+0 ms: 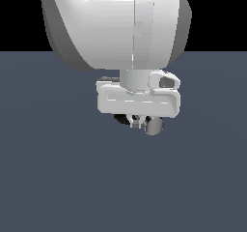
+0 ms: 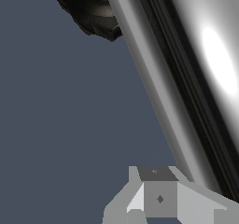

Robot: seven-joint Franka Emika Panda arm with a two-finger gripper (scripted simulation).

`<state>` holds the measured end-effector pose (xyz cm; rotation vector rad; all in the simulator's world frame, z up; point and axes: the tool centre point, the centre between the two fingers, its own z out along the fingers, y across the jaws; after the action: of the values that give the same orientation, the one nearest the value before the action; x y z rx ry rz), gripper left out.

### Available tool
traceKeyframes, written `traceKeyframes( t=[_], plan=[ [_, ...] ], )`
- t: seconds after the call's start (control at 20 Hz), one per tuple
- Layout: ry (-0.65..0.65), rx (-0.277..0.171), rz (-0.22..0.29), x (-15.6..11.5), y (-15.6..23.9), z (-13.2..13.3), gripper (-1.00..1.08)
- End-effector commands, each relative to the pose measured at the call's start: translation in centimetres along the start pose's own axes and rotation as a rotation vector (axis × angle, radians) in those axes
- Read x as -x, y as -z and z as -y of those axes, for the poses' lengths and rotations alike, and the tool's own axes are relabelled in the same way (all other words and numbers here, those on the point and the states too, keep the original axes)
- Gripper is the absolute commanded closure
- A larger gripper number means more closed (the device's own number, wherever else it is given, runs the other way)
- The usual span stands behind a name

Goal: Turn on the faucet by rotating a designated handle.

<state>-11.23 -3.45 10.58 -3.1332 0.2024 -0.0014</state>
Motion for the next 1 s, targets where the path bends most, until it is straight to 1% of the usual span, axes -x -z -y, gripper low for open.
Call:
traceKeyframes(
  t=[0.0,0.3,0.35,0.4,0.95],
  plan=[
    [-0.026,0.002,0.001,-0.3,-0.3,-2.6,1.08],
    [-0.027,0.002,0.001,-0.5,-0.4,-5.7,1.08],
    [-0.027,0.002,0.001,-0.5,-0.4,-5.7,1.08],
    [-0.001,0.000,-0.006,-0.7,0.0,-4.0,1.08],
    [-0.008,0.001,-0.004,-3.9,-0.1,-7.3,1.08]
  ],
)
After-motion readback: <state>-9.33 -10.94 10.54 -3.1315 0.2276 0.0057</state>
